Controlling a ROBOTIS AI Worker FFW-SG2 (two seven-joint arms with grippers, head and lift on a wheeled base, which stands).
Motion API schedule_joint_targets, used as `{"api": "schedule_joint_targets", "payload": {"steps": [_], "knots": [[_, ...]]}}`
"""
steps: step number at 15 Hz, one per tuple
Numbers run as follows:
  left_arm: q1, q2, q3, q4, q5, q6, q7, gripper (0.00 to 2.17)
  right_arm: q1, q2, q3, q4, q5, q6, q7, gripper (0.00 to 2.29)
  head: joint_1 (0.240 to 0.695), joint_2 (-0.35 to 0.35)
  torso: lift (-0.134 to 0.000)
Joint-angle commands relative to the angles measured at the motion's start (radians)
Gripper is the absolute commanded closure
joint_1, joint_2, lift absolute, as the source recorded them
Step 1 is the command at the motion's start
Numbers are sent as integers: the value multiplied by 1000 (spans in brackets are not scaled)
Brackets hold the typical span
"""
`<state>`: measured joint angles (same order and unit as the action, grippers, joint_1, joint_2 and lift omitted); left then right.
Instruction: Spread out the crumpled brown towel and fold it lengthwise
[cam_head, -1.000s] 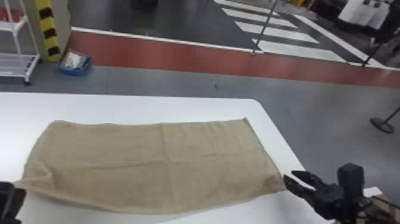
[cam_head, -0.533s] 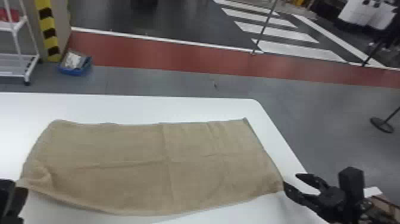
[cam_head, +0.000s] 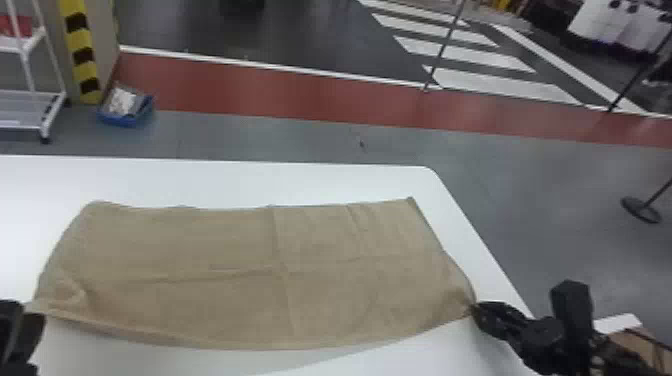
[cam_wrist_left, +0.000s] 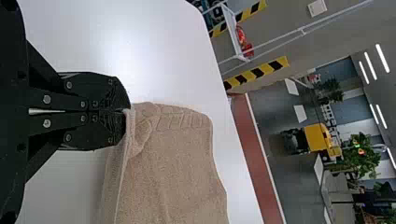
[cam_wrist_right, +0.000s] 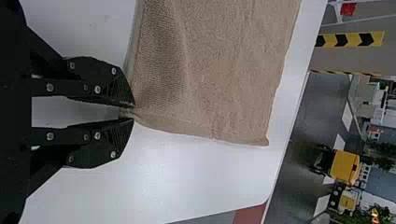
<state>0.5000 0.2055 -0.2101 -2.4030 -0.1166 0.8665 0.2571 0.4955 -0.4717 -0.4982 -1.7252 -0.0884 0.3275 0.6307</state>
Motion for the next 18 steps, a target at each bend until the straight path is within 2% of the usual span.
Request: {"api": "schedule_joint_targets", "payload": {"steps": [1,2,4,6,9,13,15,18], "knots": [[0,0,0,-1,2,1,1,1420,0,5,-8,-14,-10,-9,6,1507,695,-350,-124],[2,0,0,-1,2,1,2,1420,3,11,-16,-25,-24,-15,14,1511,695,-350,-124],[3,0,3,-4,2,1,4,1420,11,30,-37,-60,-36,-18,21,1656,695,-350,-124],[6,2,2,-16,0,-5,14,1420,34,36,-66,-109,-82,-15,29,1656,695,-350,-124],[11,3,-2,-38,-20,-11,34,1420,41,82,-141,-197,-142,25,110,1656,695,-350,-124],[37,3,-34,-91,-127,66,36,1420,15,91,-206,-228,-197,95,127,1656,695,-350,-124],[48,5,-31,-105,-127,69,36,1416,-29,93,-235,-214,-229,147,124,1656,695,-350,-124],[22,2,-25,-107,-127,78,34,1420,-121,94,-253,-195,-234,236,109,1656,695,-350,-124]]}}
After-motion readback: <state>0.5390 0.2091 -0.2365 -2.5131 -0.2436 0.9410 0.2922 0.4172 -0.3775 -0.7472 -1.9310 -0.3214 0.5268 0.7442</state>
